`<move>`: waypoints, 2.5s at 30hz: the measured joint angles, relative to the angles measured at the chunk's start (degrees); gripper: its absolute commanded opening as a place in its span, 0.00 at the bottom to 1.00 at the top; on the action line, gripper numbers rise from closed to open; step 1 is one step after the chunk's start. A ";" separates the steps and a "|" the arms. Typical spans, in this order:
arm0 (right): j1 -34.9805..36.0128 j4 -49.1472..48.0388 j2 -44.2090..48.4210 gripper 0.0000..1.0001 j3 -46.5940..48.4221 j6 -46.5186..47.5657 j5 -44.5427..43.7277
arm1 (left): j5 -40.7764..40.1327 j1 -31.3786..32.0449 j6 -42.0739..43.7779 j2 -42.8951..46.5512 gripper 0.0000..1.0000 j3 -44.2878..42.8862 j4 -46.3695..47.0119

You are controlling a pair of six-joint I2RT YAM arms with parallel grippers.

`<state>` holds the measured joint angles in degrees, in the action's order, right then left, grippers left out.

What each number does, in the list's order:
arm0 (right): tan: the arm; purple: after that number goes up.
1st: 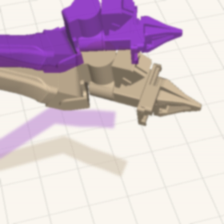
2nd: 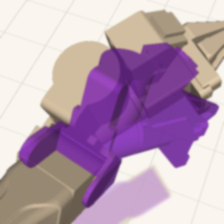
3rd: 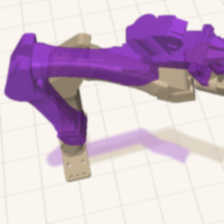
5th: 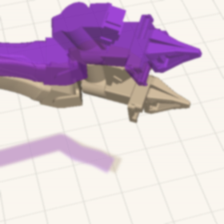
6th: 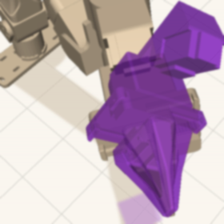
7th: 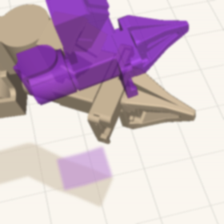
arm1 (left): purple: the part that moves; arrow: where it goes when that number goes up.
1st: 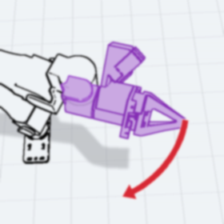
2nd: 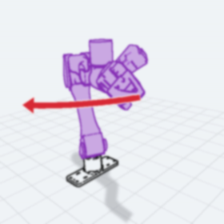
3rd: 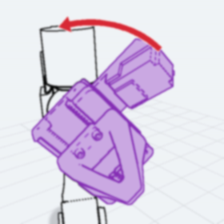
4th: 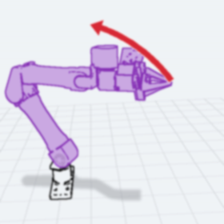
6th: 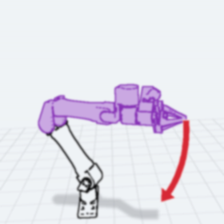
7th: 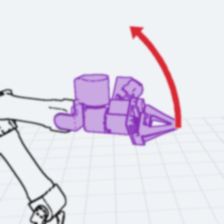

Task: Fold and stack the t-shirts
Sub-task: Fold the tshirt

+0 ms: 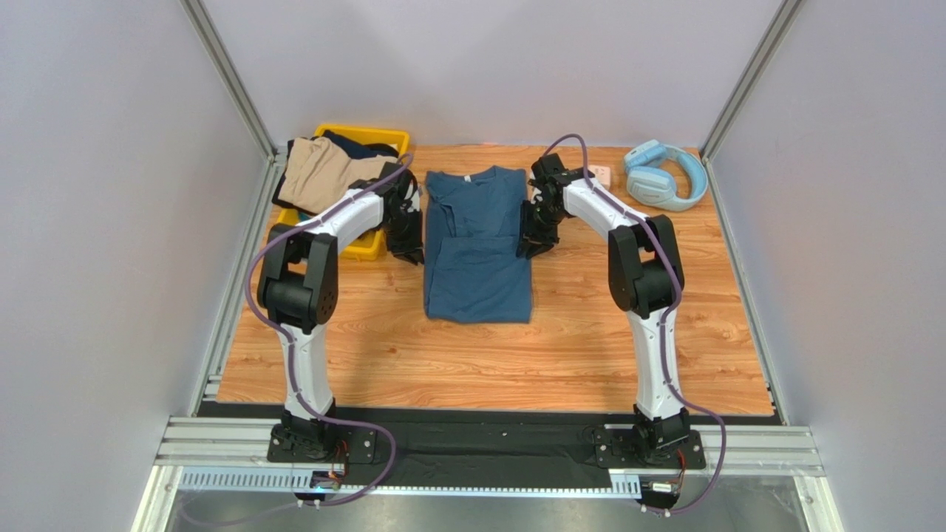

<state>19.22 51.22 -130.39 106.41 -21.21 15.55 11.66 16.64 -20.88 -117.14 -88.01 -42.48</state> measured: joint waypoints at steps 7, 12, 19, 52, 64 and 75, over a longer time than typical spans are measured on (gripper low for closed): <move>-1.33 2.75 6.38 0.43 0.00 1.01 -1.84 | 3.21 -1.29 0.02 5.97 0.43 1.03 -0.44; -2.43 2.95 15.23 0.48 -2.36 1.81 -3.08 | 8.98 -1.31 -1.09 12.35 0.43 8.07 0.85; -2.97 0.85 20.20 0.51 -18.25 1.99 -0.15 | 16.41 -1.27 -2.51 14.16 0.44 17.27 2.84; -3.04 -12.41 19.26 0.53 -36.98 -1.49 17.92 | 19.96 -1.27 -4.35 11.19 0.44 24.59 2.25; -7.04 -16.20 20.87 0.55 -40.02 -3.04 20.41 | 20.22 -1.29 -4.26 10.95 0.44 24.74 2.45; -7.45 -17.31 17.07 0.56 -36.09 -3.41 24.30 | 20.85 -1.31 -4.48 10.95 0.44 25.03 3.15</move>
<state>11.77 33.91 -113.32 70.32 -24.62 39.86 32.51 15.33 -25.36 -106.19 -62.98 -39.33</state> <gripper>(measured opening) 0.554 0.440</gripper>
